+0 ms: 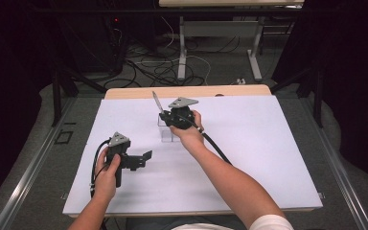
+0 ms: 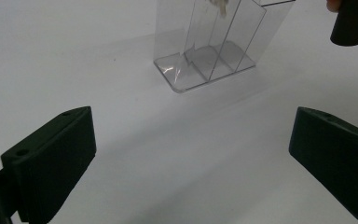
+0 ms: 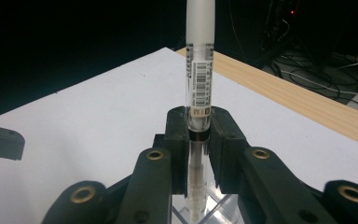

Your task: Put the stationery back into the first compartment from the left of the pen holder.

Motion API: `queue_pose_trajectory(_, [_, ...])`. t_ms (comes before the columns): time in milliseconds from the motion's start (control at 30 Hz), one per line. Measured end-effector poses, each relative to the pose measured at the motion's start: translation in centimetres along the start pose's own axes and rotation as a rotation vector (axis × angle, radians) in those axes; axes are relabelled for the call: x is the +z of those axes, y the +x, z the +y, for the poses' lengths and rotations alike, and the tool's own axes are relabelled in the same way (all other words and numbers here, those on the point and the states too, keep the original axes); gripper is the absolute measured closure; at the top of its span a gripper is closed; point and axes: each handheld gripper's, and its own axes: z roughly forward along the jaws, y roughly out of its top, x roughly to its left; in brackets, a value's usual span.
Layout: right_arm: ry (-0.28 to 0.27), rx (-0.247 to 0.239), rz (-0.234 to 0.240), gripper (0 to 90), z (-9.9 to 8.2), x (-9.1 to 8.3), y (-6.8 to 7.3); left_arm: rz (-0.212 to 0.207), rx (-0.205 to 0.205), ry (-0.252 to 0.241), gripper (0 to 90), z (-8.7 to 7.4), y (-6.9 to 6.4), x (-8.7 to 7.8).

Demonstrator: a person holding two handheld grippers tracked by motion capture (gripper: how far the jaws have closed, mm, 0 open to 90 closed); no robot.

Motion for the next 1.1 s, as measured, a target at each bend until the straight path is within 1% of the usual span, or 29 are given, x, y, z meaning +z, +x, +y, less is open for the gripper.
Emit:
queue_pose_trajectory(67, [0.004,0.016,-0.010,72.2,0.0,-0.1,-0.1,-0.004,0.001,0.000,0.7,0.0,0.0,0.0])
queue_pose_trajectory(100, [-0.002,0.013,-0.013,71.0,-0.1,-0.2,-0.1,-0.006,0.005,-0.004,0.7,0.0,0.0,0.1])
queue_pose_trajectory(133, [-0.003,0.013,-0.011,69.7,0.0,-0.3,-0.2,-0.006,-0.002,-0.001,0.7,0.0,-0.1,0.1])
queue_pose_trajectory(167, [0.010,0.008,-0.012,68.0,0.0,-0.5,-0.2,-0.004,0.000,-0.001,0.6,0.0,-0.1,0.1])
queue_pose_trajectory(200, [-0.012,0.015,-0.011,66.0,0.0,-0.7,-0.2,-0.005,-0.002,-0.003,0.6,0.0,-0.1,0.0])
queue_pose_trajectory(233, [-0.014,0.018,-0.011,63.5,0.0,-0.9,-0.2,-0.005,-0.003,-0.004,0.6,0.0,-0.1,0.1])
queue_pose_trajectory(300, [-0.019,0.024,-0.015,57.7,0.1,-1.6,-0.2,-0.003,0.006,-0.003,0.7,0.0,0.0,0.1])
queue_pose_trajectory(333, [-0.016,0.028,-0.005,55.2,0.1,-1.9,-0.3,0.000,0.003,-0.001,0.6,0.0,0.0,0.1])
queue_pose_trajectory(367, [-0.019,0.034,-0.006,49.4,0.0,-2.3,-0.4,-0.002,0.003,0.000,0.7,0.0,0.1,0.1])
queue_pose_trajectory(400, [-0.010,0.032,-0.040,46.3,-0.1,-2.8,-0.4,0.001,-0.005,0.003,0.7,0.0,0.0,0.2])
queue_pose_trajectory(433, [-0.030,0.022,-0.052,46.9,-0.2,-3.3,-0.5,0.004,0.002,0.004,0.6,0.0,0.1,0.2])
queue_pose_trajectory(500, [-0.036,0.032,-0.040,45.6,-0.6,-4.2,-0.7,0.004,0.003,0.003,0.6,0.0,0.1,0.3])
queue_pose_trajectory(567, [-0.042,0.049,-0.051,39.4,-1.1,-5.0,-0.8,0.002,0.006,0.002,0.6,0.0,0.1,0.3])
queue_pose_trajectory(600, [-0.034,0.064,-0.055,36.1,-1.3,-5.4,-0.9,0.003,0.007,0.004,0.6,0.0,0.1,0.3])
queue_pose_trajectory(633, [-0.012,0.085,-0.051,32.8,-1.4,-5.8,-1.0,0.002,0.001,0.002,0.7,0.0,0.0,0.3])
queue_pose_trajectory(667, [0.016,0.085,-0.060,30.4,-1.6,-6.2,-1.0,0.002,0.002,0.002,0.6,0.1,0.0,0.3])
queue_pose_trajectory(700, [0.022,0.080,-0.068,28.2,-1.9,-6.6,-1.1,0.003,0.001,0.003,0.7,0.0,0.0,0.3])
queue_pose_trajectory(767, [0.047,0.047,-0.086,23.3,-2.4,-7.4,-1.2,0.005,0.005,0.005,0.7,0.0,0.1,0.3])
queue_pose_trajectory(800, [0.050,0.043,-0.092,21.5,-2.7,-7.8,-1.3,0.004,-0.004,0.006,0.6,0.0,0.1,0.4])
queue_pose_trajectory(867, [0.065,0.062,-0.094,17.7,-3.3,-8.7,-1.5,0.007,0.001,0.007,0.7,0.0,0.2,0.3])
queue_pose_trajectory(900, [0.072,0.066,-0.094,16.2,-3.6,-9.1,-1.7,0.006,-0.006,0.005,0.6,0.0,0.1,0.4])
queue_pose_trajectory(967, [0.091,0.077,-0.101,15.0,-4.1,-10.0,-1.9,0.005,-0.006,0.003,0.6,0.0,0.2,0.3])
queue_pose_trajectory(1000, [0.099,0.070,-0.105,14.3,-4.5,-10.5,-2.1,0.006,-0.007,0.002,0.6,0.0,0.1,0.3])
queue_pose_trajectory(1033, [0.100,0.077,-0.113,12.5,-4.9,-11.0,-2.1,0.008,-0.001,0.003,0.7,0.0,0.2,0.3])
queue_pose_trajectory(1100, [0.104,0.102,-0.118,5.6,-5.6,-11.9,-2.3,0.010,0.000,0.002,0.6,0.0,0.2,0.3])
